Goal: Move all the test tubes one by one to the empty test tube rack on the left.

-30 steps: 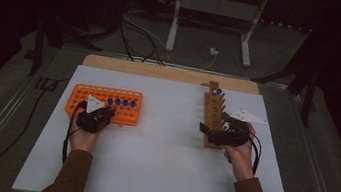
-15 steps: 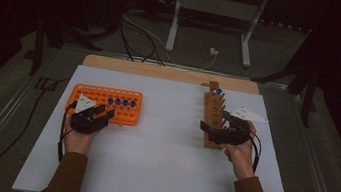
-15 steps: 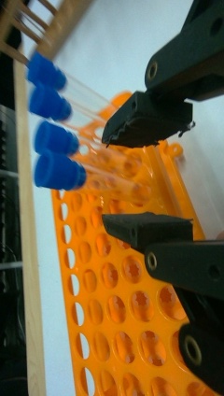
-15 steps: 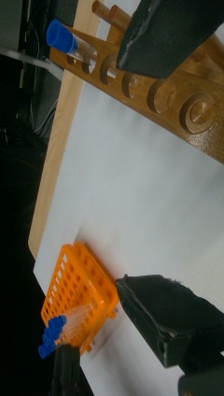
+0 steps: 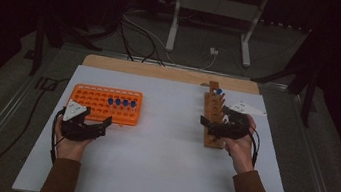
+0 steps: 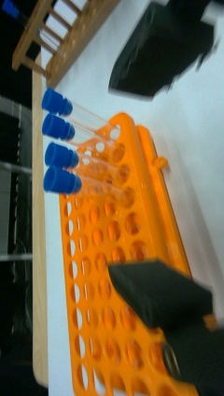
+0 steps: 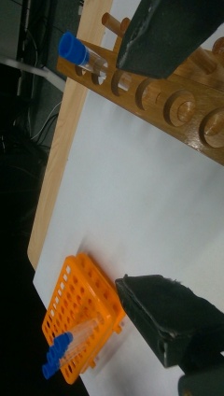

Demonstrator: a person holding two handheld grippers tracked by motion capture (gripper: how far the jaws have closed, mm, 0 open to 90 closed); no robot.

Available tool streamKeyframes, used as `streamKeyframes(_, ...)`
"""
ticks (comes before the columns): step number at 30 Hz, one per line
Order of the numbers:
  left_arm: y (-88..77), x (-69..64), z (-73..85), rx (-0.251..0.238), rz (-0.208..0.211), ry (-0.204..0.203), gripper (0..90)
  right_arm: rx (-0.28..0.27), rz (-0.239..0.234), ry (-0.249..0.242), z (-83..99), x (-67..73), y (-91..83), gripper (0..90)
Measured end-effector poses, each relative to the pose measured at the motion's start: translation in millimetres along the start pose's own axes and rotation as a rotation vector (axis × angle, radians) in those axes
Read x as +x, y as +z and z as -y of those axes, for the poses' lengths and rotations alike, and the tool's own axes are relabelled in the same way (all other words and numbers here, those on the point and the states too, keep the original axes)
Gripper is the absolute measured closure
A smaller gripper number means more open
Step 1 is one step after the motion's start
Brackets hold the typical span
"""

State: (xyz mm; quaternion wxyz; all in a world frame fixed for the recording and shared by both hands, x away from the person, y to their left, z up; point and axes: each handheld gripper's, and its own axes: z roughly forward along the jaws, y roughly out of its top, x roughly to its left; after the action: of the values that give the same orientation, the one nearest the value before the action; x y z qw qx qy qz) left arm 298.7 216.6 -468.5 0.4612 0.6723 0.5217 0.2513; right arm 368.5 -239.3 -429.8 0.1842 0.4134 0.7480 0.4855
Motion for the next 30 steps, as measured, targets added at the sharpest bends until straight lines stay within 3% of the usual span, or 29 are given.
streamKeyframes(6, -5.4, -1.9, -1.2, -0.043, -0.017, 0.016, 0.7, 0.002, 0.016, 0.007, -6.6, -5.8, 5.8, 0.0)
streamKeyframes(12, -5.2, -4.0, 0.6, -0.047, -0.011, 0.031, 0.7, 0.006, 0.050, 0.004, -16.8, -13.0, 13.2, 0.7)
streamKeyframes(16, -6.0, -5.7, 1.1, -0.052, -0.015, 0.038, 0.6, 0.016, 0.043, -0.002, -22.6, -21.9, 21.1, 6.8)
streamKeyframes(18, -6.2, -6.7, 1.5, -0.052, -0.018, 0.038, 0.7, 0.023, 0.069, -0.019, -24.5, -26.3, 26.5, 7.2)
streamKeyframes(22, -6.1, -7.9, 1.9, -0.052, -0.017, 0.043, 0.7, 0.044, 0.106, 0.006, -25.7, -39.4, 39.7, 10.6)
streamKeyframes(26, -5.2, -8.6, 3.0, -0.048, -0.015, 0.040, 0.7, 0.052, 0.132, 0.038, -23.6, -53.4, 49.7, 27.2)
streamKeyframes(30, -4.0, -9.7, 3.6, -0.044, -0.015, 0.042, 0.7, 0.071, 0.178, 0.039, -21.5, -62.1, 59.6, 47.1)
